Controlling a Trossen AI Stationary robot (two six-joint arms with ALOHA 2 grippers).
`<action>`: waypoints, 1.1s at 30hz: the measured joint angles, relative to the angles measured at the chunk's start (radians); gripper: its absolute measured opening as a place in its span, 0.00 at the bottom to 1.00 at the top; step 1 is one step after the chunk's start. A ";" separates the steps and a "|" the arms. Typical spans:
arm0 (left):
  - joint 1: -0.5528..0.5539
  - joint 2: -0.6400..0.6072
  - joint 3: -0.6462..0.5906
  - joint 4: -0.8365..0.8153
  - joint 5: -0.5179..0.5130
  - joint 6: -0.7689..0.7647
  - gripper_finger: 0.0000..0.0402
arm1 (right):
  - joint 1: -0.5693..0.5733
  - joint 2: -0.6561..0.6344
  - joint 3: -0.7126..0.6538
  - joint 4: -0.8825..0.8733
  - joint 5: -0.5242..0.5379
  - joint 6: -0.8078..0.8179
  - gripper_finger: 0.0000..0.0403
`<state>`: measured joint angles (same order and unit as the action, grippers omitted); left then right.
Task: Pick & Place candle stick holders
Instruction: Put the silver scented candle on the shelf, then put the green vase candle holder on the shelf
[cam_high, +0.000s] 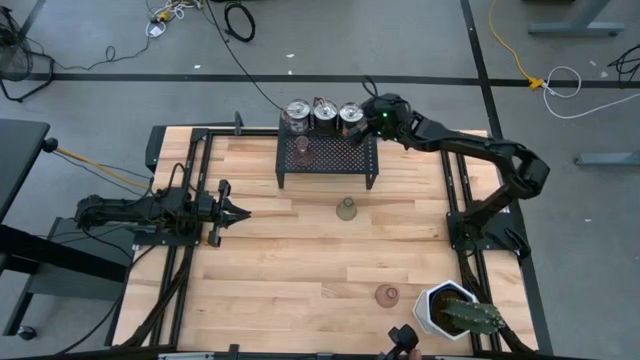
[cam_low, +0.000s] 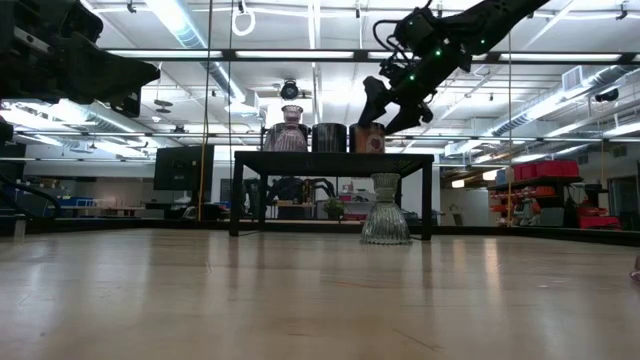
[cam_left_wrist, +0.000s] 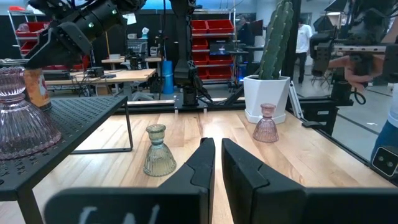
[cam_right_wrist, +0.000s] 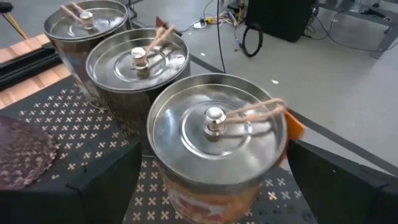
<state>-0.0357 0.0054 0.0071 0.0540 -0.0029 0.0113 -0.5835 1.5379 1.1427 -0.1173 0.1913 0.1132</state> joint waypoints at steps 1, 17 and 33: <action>0.000 0.000 0.000 0.000 0.000 0.000 0.09 | 0.000 -0.009 0.000 -0.013 0.000 -0.001 0.99; 0.000 0.000 0.000 0.000 0.000 0.000 0.09 | 0.005 -0.146 0.000 -0.082 0.000 -0.019 0.99; 0.000 0.000 0.000 0.000 0.000 0.000 0.09 | 0.078 -0.166 0.000 -0.156 -0.023 -0.021 0.99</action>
<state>-0.0357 0.0051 0.0071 0.0540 -0.0031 0.0112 -0.5051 1.3724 1.1427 -0.2737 0.1679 0.0920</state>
